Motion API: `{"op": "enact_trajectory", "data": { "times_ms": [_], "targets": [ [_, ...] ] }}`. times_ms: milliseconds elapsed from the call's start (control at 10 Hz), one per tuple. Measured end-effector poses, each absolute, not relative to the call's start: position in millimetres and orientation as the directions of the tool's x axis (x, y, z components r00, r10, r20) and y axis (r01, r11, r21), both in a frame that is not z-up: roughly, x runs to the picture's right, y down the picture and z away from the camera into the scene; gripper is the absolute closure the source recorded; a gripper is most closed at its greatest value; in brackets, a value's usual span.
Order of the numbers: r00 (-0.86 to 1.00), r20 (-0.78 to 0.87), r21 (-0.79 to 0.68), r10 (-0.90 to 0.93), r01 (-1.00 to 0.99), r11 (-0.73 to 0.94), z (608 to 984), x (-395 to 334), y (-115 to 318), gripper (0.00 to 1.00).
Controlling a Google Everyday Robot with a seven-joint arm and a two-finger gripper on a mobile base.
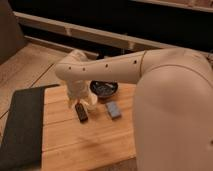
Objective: Place the eraser in the ceramic cup
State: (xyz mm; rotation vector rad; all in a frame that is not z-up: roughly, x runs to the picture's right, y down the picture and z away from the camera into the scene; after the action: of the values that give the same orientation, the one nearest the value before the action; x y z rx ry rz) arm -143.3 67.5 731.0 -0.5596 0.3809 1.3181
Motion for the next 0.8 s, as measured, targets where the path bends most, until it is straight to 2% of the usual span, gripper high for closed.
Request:
{"op": "enact_trajectory", "data": {
  "times_ms": [200, 400, 800],
  "targets": [
    [0.299, -0.514, -0.236, 0.804, -0.95, 0.203, 740.0, -161.8, 58.5, 0.35],
    [0.373, -0.493, -0.302, 0.786, -0.92, 0.248, 742.9, -178.9, 71.1, 0.35],
    [0.403, -0.504, -0.324, 0.764, -0.908, 0.265, 741.3, -181.3, 84.4, 0.35]
  ]
}}
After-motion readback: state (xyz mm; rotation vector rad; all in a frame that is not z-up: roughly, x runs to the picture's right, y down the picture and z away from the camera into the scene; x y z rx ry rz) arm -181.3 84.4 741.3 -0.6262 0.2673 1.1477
